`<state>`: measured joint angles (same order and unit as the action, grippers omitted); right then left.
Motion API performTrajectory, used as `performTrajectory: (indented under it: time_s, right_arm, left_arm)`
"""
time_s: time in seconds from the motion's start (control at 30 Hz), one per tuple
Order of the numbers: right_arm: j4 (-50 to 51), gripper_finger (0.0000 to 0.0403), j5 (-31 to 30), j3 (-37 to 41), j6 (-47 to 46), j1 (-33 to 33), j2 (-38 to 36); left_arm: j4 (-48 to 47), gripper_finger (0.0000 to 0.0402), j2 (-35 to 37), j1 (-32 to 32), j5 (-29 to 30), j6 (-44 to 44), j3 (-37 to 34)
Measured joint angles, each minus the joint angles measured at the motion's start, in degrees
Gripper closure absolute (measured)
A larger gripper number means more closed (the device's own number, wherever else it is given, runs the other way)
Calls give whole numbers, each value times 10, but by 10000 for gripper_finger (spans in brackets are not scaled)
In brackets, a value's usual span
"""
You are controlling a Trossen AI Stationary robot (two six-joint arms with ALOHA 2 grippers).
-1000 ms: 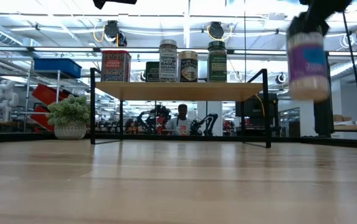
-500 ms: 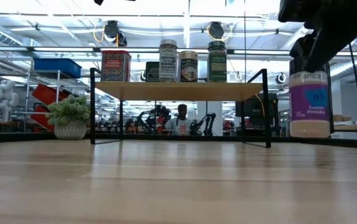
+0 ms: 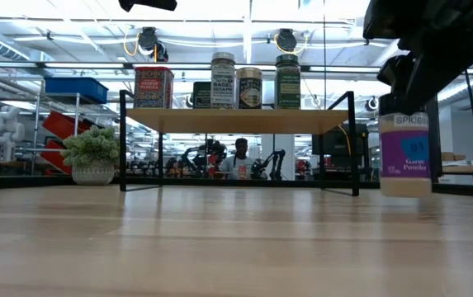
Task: Shelf spices
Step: Remove the black seasoning bottle from the shelf
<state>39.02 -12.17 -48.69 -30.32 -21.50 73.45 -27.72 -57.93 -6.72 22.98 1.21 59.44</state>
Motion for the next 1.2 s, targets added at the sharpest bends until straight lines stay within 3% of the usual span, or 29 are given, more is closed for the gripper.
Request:
performTrajectory:
  time_s: [0.4,0.67,0.83,1.2]
  right_arm:
    - [-9,199,6,-1,-20,-13,24]
    - [-11,199,5,-1,-22,-19,25]
    - [-11,197,5,-1,-27,-19,25]
    - [-12,111,4,-1,-26,-19,25]
  left_arm:
    - [-5,364,0,-1,0,-14,0]
    - [-2,292,0,-2,0,-15,0]
    - [-4,269,0,-2,0,-15,0]
    - [-66,249,-1,0,0,20,14]
